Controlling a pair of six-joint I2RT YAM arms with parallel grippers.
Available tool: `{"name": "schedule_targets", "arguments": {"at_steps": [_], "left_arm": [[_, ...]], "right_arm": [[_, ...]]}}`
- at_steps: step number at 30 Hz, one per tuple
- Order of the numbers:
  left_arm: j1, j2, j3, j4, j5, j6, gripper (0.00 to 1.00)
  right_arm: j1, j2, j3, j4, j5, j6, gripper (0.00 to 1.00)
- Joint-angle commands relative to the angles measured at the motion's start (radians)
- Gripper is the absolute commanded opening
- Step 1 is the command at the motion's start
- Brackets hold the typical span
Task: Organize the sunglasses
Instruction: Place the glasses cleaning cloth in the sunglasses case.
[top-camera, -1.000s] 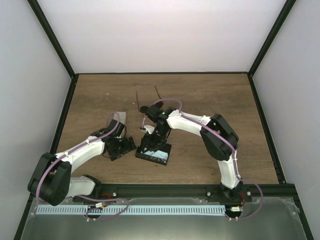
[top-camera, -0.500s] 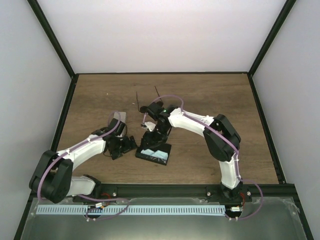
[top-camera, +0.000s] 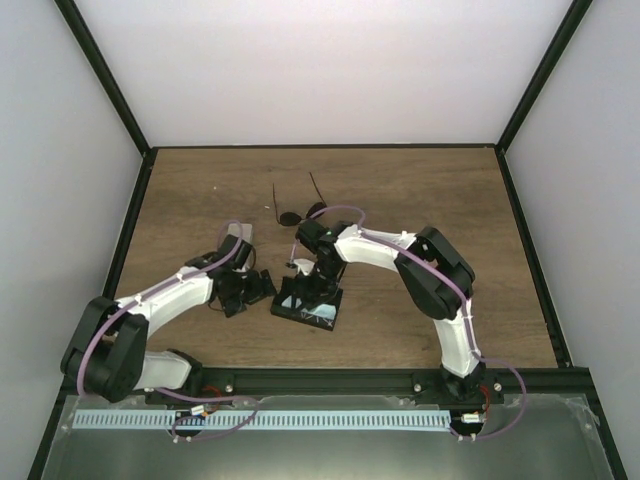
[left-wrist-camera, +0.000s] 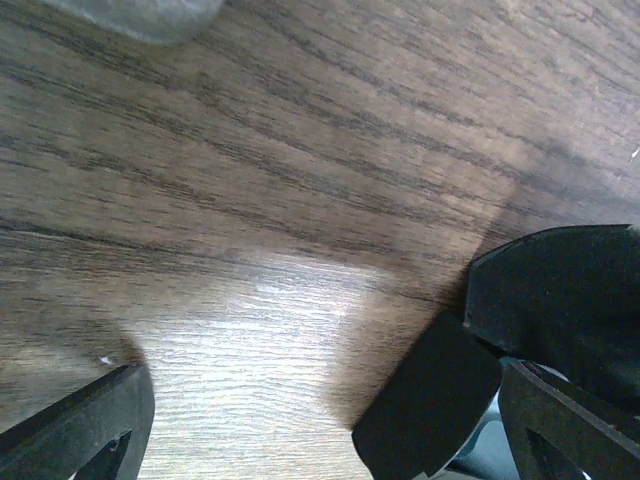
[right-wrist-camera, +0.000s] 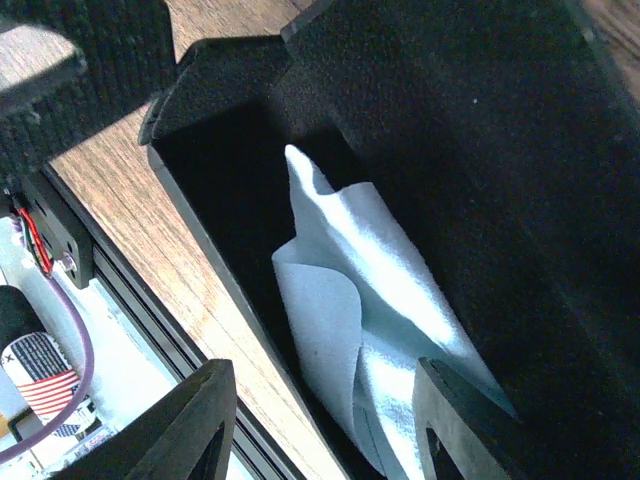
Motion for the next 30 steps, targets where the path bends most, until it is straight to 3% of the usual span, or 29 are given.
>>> {"name": "schedule_targets", "arguments": {"at_steps": [1, 7, 12, 16, 21, 25, 30], "left_arm": [[-0.001, -0.016, 0.054, -0.007, -0.051, 0.012, 0.96], [-0.001, -0.041, 0.293, -0.162, -0.195, 0.062, 0.95], [0.000, 0.037, 0.491, -0.153, -0.251, 0.070, 0.83], [0.002, 0.271, 0.646, -0.109, -0.232, 0.094, 0.79], [0.012, 0.674, 0.971, -0.138, -0.177, 0.070, 0.75], [0.067, 0.834, 1.177, -0.081, -0.096, 0.008, 0.71], [0.095, 0.959, 1.434, -0.170, -0.051, 0.016, 0.73]], "right_arm": [[-0.006, -0.051, 0.062, -0.017, 0.010, -0.004, 0.50], [-0.091, -0.144, 0.201, -0.082, 0.052, 0.029, 0.50], [-0.239, -0.162, 0.291, -0.067, 0.158, 0.101, 0.49], [-0.349, -0.130, 0.353, -0.058, 0.154, 0.158, 0.49], [-0.383, -0.110, 0.408, -0.091, 0.168, 0.151, 0.49], [-0.388, -0.131, 0.382, -0.116, 0.186, 0.121, 0.49], [-0.397, -0.186, 0.282, -0.101, 0.216, 0.104, 0.49]]}}
